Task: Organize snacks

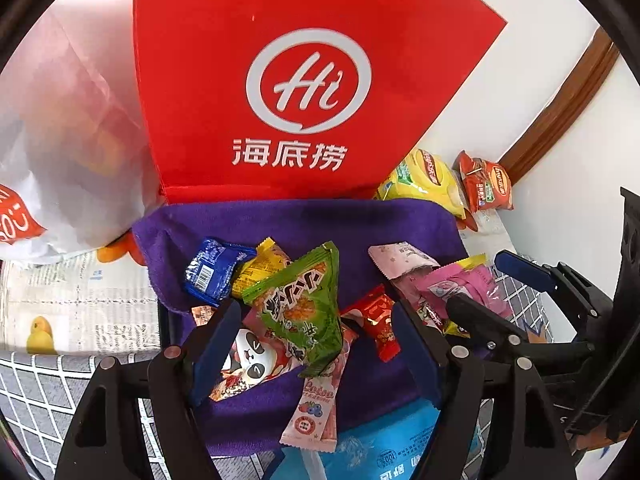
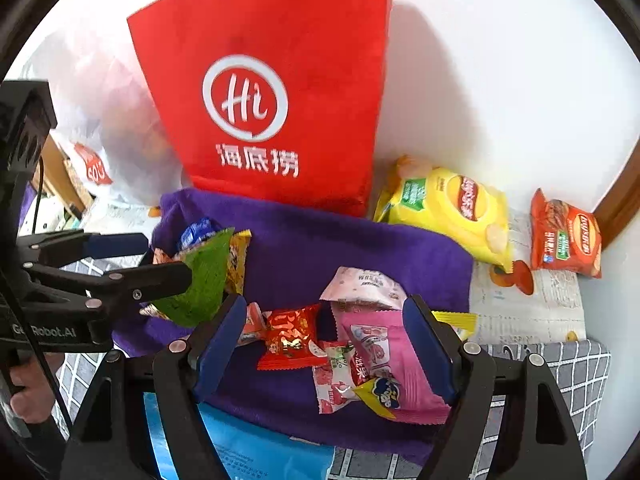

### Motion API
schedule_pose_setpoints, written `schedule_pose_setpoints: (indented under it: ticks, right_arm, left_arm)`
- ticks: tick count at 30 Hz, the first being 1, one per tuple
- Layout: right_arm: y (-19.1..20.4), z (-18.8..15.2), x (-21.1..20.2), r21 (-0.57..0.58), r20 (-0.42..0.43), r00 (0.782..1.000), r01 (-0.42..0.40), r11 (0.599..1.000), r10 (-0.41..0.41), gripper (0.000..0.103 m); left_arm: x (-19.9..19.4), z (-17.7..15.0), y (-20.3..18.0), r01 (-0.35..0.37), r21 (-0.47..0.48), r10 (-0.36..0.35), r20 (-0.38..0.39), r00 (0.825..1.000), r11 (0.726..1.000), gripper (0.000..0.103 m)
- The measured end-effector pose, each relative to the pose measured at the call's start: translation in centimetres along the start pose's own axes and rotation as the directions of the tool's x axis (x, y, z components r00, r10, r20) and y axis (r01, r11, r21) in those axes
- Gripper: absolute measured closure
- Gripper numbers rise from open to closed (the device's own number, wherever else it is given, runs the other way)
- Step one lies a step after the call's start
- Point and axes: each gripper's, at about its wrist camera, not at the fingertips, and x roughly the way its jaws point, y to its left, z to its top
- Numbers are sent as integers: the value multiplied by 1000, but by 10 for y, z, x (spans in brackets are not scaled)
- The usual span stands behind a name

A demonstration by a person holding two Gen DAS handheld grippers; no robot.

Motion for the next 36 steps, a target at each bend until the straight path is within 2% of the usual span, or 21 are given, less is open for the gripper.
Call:
schedule_pose_setpoints:
  ticks: [3, 8, 11, 14, 19, 25, 30, 32, 36]
  right_arm:
    - [1, -2, -9, 29, 3, 1000, -25, 999, 25, 23]
    - [5, -13, -30, 25, 14, 1000, 5, 1000, -6, 23]
    - [5, -22, -42, 43, 21, 1000, 13, 999, -14, 23]
    - [6, -31, -56, 36, 38, 998, 54, 998, -56, 23]
    - [7, -48, -86, 69, 69, 996, 60, 996, -64, 23]
    - [10, -75, -127, 118, 111, 993, 31, 993, -45, 23]
    - [14, -102, -156, 139, 121, 992, 21, 990, -38, 23]
    - [16, -116, -168, 153, 128, 991, 23, 988, -43, 23]
    - [22, -140, -187, 163, 149, 987, 35, 986, -59, 17]
  left_arm:
    - [-8, 0, -1, 1, -5, -1, 18, 1000, 1000, 27]
    - [-24, -1, -4, -27, 2, 27, 38, 999, 1000, 27]
    - [-39, 0, -9, -52, 5, 52, 80, 995, 999, 27]
    - [-57, -7, -18, -58, 20, 56, 110, 992, 998, 27]
    - [-85, -31, -36, -117, 63, 105, 167, 980, 991, 27]
    - [-119, -64, -47, -121, 60, 107, 208, 972, 991, 27]
    - [-148, -100, -61, -158, 63, 138, 246, 959, 985, 27]
    - [-155, -113, -66, -157, 69, 136, 246, 960, 985, 26]
    - [-170, -143, -79, -179, 76, 154, 261, 953, 981, 22]
